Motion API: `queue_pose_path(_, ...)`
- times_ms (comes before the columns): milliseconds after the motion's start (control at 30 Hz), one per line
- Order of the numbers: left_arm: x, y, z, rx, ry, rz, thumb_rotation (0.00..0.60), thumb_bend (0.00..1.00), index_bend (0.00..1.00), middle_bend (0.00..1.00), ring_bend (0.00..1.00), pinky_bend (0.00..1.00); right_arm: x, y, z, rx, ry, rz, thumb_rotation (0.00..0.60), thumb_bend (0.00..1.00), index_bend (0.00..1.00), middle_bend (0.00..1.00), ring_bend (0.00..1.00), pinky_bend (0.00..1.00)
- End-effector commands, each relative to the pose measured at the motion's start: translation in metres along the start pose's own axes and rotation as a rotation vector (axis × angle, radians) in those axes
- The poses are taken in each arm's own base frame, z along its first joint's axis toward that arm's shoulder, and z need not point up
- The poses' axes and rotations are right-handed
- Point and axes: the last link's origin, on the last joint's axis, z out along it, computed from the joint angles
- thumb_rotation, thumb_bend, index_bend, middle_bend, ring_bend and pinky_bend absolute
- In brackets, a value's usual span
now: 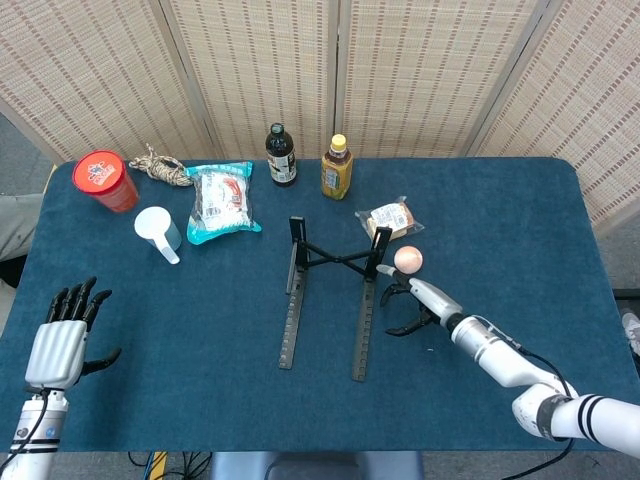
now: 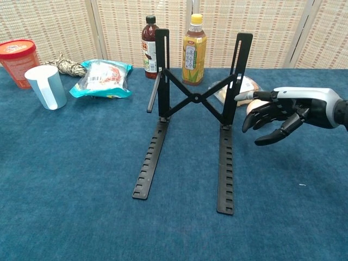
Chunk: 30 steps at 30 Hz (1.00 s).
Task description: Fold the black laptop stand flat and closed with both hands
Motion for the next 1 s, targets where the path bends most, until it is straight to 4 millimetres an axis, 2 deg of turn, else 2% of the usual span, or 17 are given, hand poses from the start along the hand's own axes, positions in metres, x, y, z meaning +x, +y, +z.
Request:
queue_pose_path(33, 0.0000, -0.0003, 0.0002, 0.001, 0.001, 0.000, 0.600, 0.13, 0.14, 0.00, 0.00, 0.00, -0.0002, -0.0011, 0.0039, 0.001, -0.001, 0.000, 0.600, 0.07, 0.00, 0.44, 0.26, 0.21)
queue_pose_path(433, -0.0003, -0.0033, -0.0015, 0.010, 0.001, -0.001, 0.600, 0.13, 0.14, 0.00, 0.00, 0.00, 0.0011, -0.0023, 0.0120, -0.002, 0.008, 0.001, 0.600, 0.07, 0.00, 0.44, 0.26, 0.21)
queue_pose_path(800, -0.0007, -0.0041, -0.0012, 0.009, 0.002, -0.004, 0.600, 0.13, 0.14, 0.00, 0.00, 0.00, 0.0038, 0.0013, 0.0122, -0.017, 0.022, 0.005, 0.600, 0.07, 0.00, 0.44, 0.26, 0.21)
queue_pose_path(1000, 0.0005, -0.0050, -0.0013, 0.011, 0.006, -0.004, 0.600, 0.13, 0.14, 0.00, 0.00, 0.00, -0.0011, -0.0004, 0.0081, -0.014, 0.001, 0.004, 0.600, 0.07, 0.00, 0.44, 0.26, 0.21)
